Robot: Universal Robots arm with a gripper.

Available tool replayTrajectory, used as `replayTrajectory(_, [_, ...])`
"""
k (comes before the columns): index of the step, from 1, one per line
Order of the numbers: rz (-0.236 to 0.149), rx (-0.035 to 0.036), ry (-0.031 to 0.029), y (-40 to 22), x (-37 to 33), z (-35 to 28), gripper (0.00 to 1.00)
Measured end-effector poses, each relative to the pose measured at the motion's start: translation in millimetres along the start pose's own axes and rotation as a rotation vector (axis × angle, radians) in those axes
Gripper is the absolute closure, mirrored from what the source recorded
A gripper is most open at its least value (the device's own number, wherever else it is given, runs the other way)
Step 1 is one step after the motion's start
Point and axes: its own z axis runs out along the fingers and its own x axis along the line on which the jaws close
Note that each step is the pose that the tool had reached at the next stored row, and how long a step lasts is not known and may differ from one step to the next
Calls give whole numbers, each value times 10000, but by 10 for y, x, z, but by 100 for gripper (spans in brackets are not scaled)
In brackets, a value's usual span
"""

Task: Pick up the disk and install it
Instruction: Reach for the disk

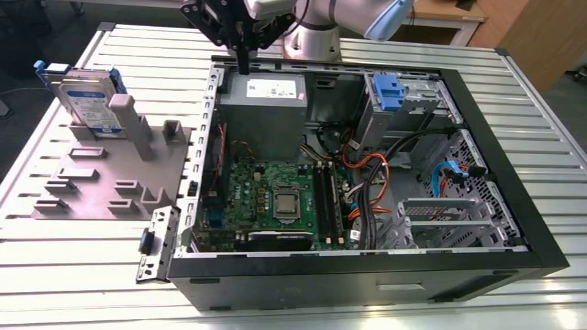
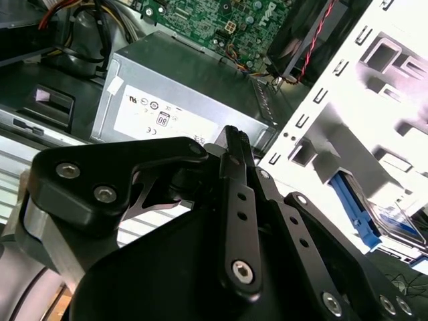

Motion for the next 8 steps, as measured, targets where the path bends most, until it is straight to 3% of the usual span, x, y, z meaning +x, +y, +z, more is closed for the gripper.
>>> replayTrajectory(8, [0, 0, 0, -1, 19, 1, 89])
